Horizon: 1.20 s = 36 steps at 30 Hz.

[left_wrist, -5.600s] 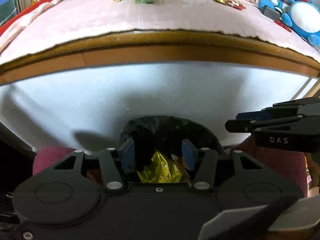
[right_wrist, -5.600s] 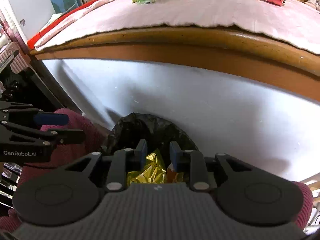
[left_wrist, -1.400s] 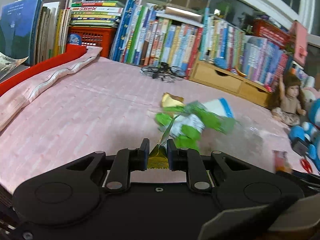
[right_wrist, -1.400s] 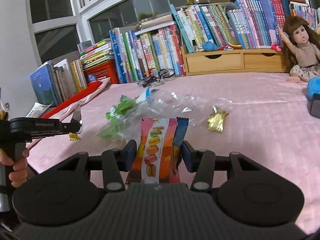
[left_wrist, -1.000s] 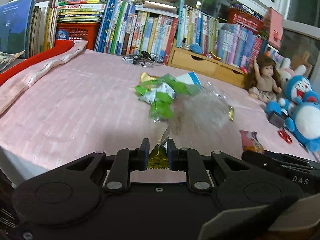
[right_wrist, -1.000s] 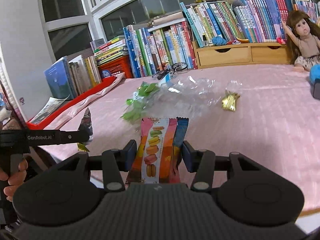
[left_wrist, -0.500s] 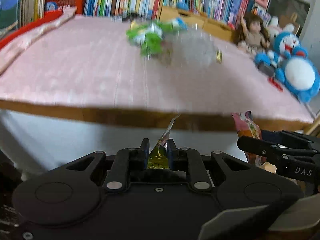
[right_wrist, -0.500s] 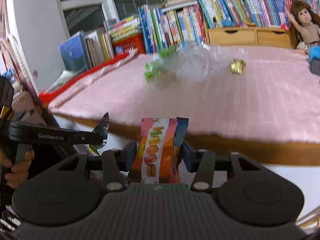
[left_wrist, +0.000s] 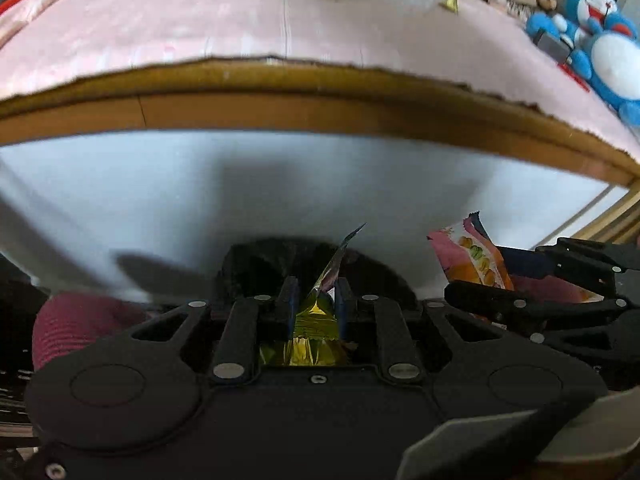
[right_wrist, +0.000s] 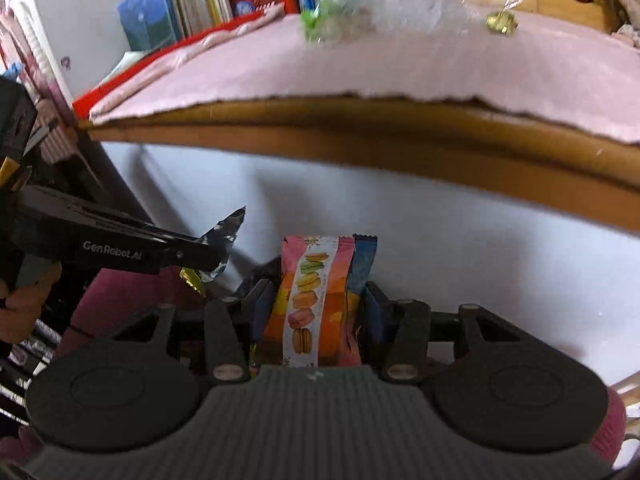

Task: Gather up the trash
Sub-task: 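Carry pink macaron bag and gold wrapper down toward the black trash bag, then open both tools to drop the bag and wrapper into the trash bag, then raise both tools back over the bed toward the remaining trash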

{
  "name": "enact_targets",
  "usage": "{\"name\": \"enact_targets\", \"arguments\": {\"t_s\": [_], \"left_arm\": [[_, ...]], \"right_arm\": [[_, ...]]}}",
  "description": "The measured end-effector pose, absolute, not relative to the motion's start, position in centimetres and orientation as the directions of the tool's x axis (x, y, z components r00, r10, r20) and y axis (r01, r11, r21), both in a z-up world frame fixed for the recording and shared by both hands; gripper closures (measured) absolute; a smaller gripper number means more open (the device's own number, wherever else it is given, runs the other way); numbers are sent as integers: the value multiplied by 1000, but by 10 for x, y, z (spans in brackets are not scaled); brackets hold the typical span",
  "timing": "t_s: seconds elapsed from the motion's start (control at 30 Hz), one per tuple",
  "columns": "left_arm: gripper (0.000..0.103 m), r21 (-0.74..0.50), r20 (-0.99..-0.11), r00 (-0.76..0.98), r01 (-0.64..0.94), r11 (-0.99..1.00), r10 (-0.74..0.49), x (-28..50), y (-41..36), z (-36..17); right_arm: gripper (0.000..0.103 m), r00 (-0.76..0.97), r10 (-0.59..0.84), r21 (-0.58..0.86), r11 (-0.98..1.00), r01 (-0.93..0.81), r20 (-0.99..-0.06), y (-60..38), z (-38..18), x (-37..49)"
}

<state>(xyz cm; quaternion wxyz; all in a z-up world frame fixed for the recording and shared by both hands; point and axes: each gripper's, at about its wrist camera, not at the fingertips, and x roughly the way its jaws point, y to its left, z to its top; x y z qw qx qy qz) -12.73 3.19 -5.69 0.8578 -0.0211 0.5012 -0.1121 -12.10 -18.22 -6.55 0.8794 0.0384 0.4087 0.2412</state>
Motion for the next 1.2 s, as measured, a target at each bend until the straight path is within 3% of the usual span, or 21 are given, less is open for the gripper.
{"name": "enact_targets", "arguments": {"t_s": [0.3, 0.37, 0.4, 0.5, 0.93, 1.03, 1.17, 1.2], "left_arm": [[82, -134, -876, 438, 181, 974, -202, -126, 30, -66], [75, -129, -877, 438, 181, 975, -197, -126, 27, -67], [68, -129, -877, 437, 179, 975, -197, -126, 27, -67], [61, -127, -877, 440, 177, 976, -194, -123, 24, -66], [53, -116, -839, 511, 170, 979, -188, -125, 29, -43], [42, -119, -803, 562, 172, 978, -197, -122, 32, -26], [20, -107, -731, 655, 166, 980, -191, -119, 33, 4], [20, -102, -712, 676, 169, 980, -190, -117, 32, 11]], "right_arm": [[46, 503, 467, 259, 866, -429, -727, -172, -74, -122], [35, 503, 464, 251, 865, -434, -729, -170, -73, -122], [35, 500, 467, 252, 863, -438, -729, -170, -73, -122], [27, 498, 470, 257, 862, -437, -729, -169, -74, -121], [26, 544, 458, 257, 877, -406, -703, -182, -61, -115], [25, 580, 468, 270, 877, -397, -667, -191, -46, -109], [20, 645, 468, 267, 881, -390, -605, -201, -20, -97], [20, 662, 465, 263, 884, -387, -588, -203, -14, -93]]}}
